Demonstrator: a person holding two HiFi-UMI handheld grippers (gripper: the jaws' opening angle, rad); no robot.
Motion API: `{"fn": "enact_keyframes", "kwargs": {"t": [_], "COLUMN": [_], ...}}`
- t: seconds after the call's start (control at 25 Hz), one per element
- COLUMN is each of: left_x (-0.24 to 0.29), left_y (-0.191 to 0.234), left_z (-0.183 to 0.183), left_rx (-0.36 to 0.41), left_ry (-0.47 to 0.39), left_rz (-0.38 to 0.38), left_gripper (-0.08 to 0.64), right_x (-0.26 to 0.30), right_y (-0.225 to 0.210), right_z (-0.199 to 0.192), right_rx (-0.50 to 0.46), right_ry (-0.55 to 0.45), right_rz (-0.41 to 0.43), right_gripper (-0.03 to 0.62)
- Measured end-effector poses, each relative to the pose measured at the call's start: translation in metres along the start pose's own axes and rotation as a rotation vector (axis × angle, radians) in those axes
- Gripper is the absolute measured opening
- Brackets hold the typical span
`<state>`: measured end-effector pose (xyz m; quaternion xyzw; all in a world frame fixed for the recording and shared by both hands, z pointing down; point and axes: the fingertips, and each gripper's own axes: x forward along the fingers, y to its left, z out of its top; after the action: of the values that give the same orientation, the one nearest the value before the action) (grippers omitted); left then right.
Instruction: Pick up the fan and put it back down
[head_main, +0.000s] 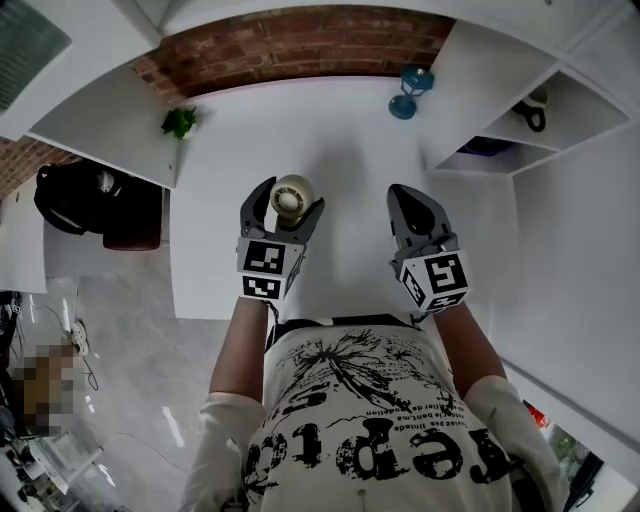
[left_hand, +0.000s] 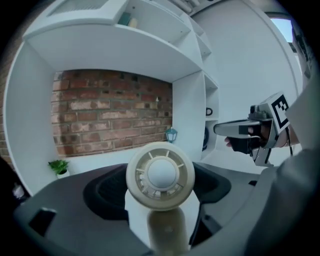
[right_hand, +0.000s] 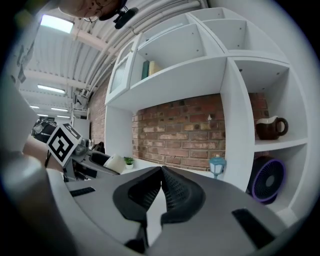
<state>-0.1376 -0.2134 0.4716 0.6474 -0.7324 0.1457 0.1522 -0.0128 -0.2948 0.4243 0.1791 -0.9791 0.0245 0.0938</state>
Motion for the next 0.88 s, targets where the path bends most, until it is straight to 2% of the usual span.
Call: {"fn": "enact_keyframes", "kwargs": {"t": [0.32, 0.6, 0.88], "left_x": [0.044, 0.066, 0.075], "left_y": [-0.001, -0.008, -0.007], "left_z": [-0.081, -0.14, -0.168], "left_rx": [-0.138, -0.175, -0.2], "left_ry": [0.192, 0.412, 0.525], "left_rz": [-0.007, -0.011, 0.006], "left_gripper": [0.385, 0.385, 0.385], "right_x": [0.022, 0.042, 0.048], "right_y": [-0.005, -0.003, 0.0], "right_z": [-0.045, -0.08, -0.095], "right_rx": [0.027, 0.078, 0.085], "right_ry": [0.095, 0.168, 0.207], "right_rz": [0.04, 0.081, 0.096], "right_gripper": [0.015, 0.015, 0.015]}}
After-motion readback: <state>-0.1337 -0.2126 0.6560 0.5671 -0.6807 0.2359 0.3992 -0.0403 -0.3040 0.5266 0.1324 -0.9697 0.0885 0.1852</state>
